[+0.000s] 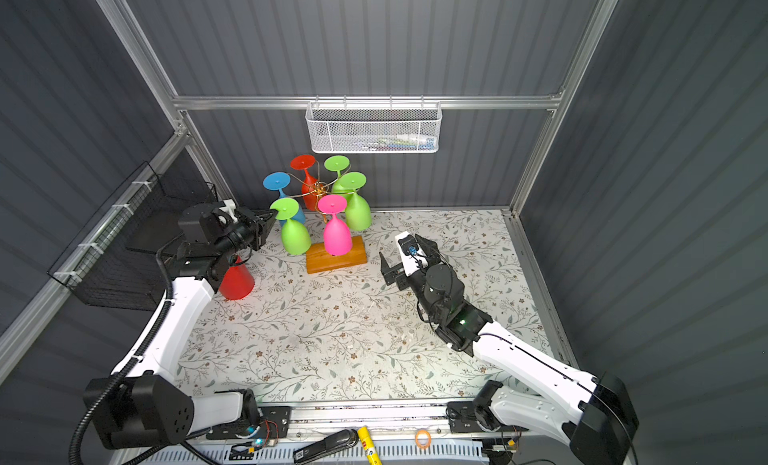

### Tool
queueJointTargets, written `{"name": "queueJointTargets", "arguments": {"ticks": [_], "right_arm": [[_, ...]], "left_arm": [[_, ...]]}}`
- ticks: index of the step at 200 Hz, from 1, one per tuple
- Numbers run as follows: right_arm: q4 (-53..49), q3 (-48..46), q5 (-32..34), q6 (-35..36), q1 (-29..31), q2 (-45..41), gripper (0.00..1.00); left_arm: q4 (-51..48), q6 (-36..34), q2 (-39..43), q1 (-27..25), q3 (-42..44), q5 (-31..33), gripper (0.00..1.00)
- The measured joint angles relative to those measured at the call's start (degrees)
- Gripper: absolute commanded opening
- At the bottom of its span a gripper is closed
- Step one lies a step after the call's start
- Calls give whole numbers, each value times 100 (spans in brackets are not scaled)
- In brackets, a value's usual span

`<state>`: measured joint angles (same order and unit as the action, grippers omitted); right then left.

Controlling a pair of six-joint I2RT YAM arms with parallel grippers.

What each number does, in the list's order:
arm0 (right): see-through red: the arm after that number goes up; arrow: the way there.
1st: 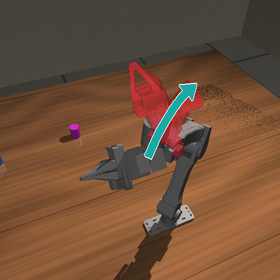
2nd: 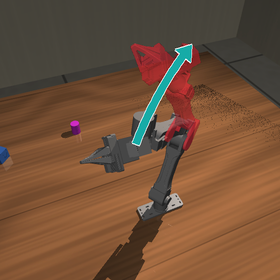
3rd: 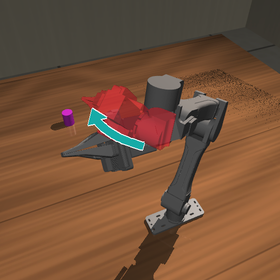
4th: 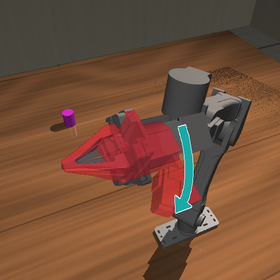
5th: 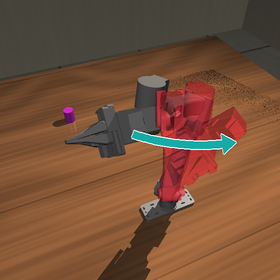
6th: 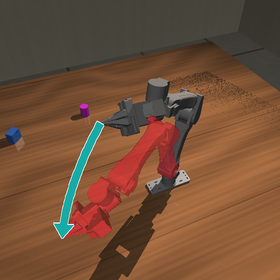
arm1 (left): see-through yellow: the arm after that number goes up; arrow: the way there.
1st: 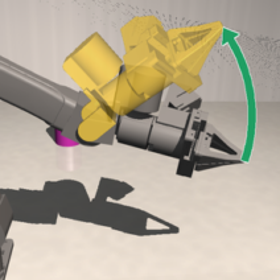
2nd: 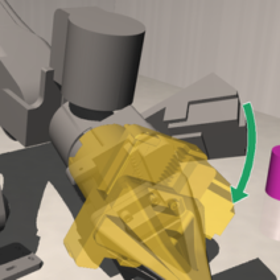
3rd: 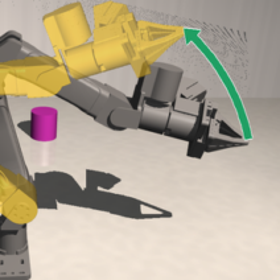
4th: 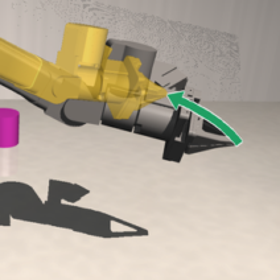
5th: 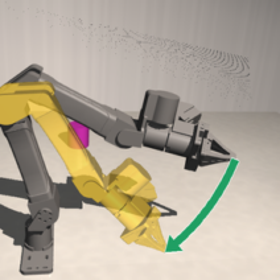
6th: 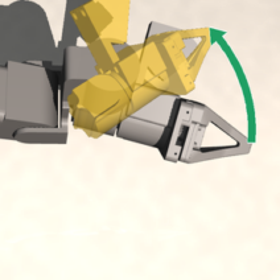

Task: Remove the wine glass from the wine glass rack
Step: 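Close the left gripper on the foot of the nearest green wine glass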

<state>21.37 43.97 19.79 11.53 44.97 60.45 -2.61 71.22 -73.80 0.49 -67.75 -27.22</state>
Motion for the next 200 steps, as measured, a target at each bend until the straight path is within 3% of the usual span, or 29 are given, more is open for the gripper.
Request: {"name": "queueJointTargets", "arguments": {"ticks": [59,200], "right_arm": [[0,46,114,96,109,42,99],[11,109,367,247,212,92,99]], "left_arm": [[251,105,2,48,63,-50,0],[245,144,144,87,63,-42,0]]}}
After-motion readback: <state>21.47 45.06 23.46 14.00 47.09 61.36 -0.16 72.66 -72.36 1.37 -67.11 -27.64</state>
